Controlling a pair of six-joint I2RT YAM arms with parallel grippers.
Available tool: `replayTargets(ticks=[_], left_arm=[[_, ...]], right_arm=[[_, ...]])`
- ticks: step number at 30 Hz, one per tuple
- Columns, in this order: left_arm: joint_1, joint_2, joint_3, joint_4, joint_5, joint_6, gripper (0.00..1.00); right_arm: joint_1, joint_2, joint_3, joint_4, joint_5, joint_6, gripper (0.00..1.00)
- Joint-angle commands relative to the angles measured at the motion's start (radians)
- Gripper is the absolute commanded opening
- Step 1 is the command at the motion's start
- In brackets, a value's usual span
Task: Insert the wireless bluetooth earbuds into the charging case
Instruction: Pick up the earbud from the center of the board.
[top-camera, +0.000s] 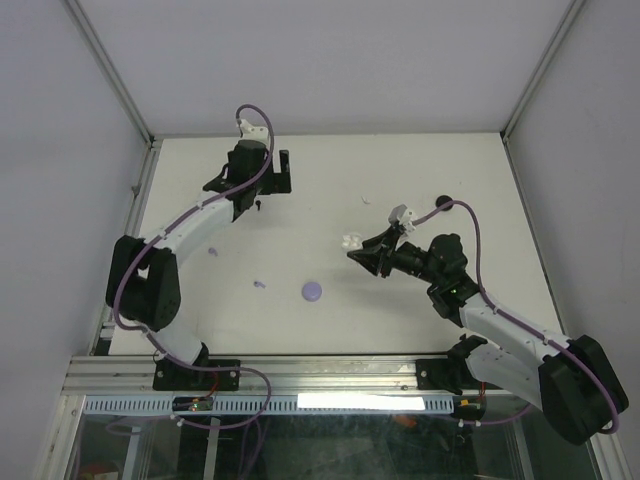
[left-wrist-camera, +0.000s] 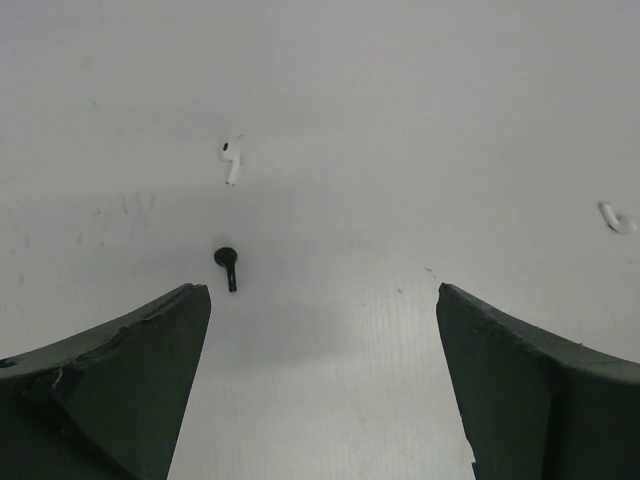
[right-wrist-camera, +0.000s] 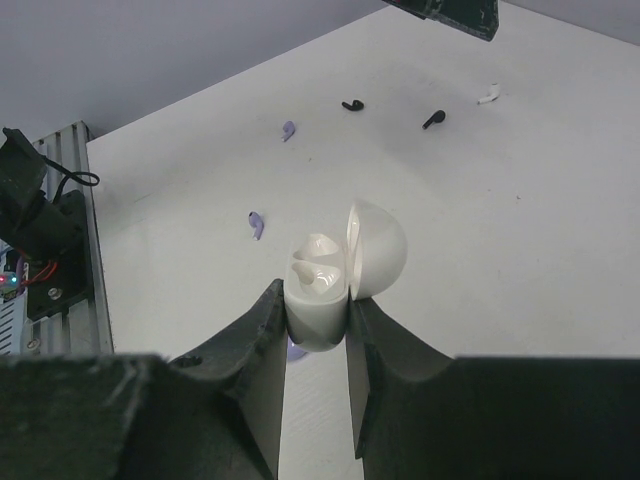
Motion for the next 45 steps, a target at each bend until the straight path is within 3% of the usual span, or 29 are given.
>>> replayTargets(ticks=[1,5,13,19,25,45], left_arm=[[0.058,0.114,0.126,-0.017,0.007,-0.022,0.99],[0.114,0.236,0.242,-0.043,0.044,-0.013,0.93],[0.167,0.432,0.437,-0.138,0.085,0.061,0.52],[0.182,0.552,0.543,-0.186,0.085,0.1,0.49],[0.189,0.646,0.643,-0.23,0.101,0.123,0.4],[0.201,0.766,0.748,-0.317,0.131,0.162,0.17]], right_arm=[[0.004,0.0,0.01,0.028,0.025,-0.024,0.0],[0.004,0.015,0.013,0.029,0.021,-0.022,0.0],[0.006,0.032,0.02,0.028,0.014,-0.021,0.0],[0.005,0.046,0.023,0.026,0.014,-0.024,0.0],[0.005,0.06,0.028,0.025,0.007,-0.025,0.0],[0.006,0.066,0.037,0.01,-0.004,-0.027,0.0]])
